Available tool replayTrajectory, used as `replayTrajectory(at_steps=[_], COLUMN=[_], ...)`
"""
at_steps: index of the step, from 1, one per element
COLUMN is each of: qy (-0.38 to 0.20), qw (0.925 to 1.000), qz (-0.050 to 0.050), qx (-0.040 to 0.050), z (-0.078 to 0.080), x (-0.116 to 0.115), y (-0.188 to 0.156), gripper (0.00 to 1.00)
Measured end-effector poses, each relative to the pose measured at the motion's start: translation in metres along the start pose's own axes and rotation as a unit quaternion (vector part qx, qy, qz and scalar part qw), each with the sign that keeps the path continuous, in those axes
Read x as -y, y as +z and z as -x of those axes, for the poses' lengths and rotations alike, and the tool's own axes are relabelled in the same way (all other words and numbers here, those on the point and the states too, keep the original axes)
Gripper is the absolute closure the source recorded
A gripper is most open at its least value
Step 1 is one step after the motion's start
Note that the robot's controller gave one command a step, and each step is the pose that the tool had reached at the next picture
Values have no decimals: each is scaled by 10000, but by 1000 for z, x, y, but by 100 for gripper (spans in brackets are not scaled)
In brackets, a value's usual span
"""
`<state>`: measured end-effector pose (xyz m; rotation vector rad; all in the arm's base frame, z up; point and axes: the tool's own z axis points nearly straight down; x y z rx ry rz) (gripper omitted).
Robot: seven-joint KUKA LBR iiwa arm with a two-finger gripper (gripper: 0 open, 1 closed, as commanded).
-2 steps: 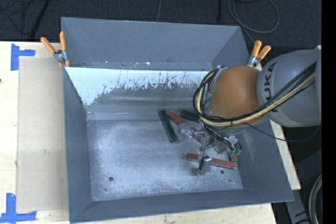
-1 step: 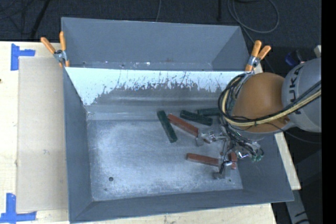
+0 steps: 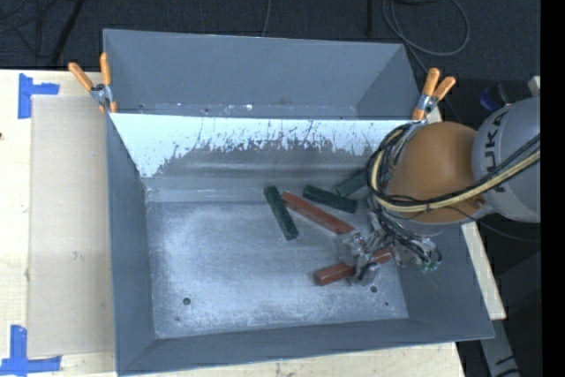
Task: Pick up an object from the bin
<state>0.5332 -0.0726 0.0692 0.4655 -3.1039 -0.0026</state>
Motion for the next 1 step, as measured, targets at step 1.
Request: replayTrajectory(at_steps=[1], qy=[-124], qw=[9999], qz=[-25], qx=[59], z=[34], x=[-9], y=[-172], gripper=[100])
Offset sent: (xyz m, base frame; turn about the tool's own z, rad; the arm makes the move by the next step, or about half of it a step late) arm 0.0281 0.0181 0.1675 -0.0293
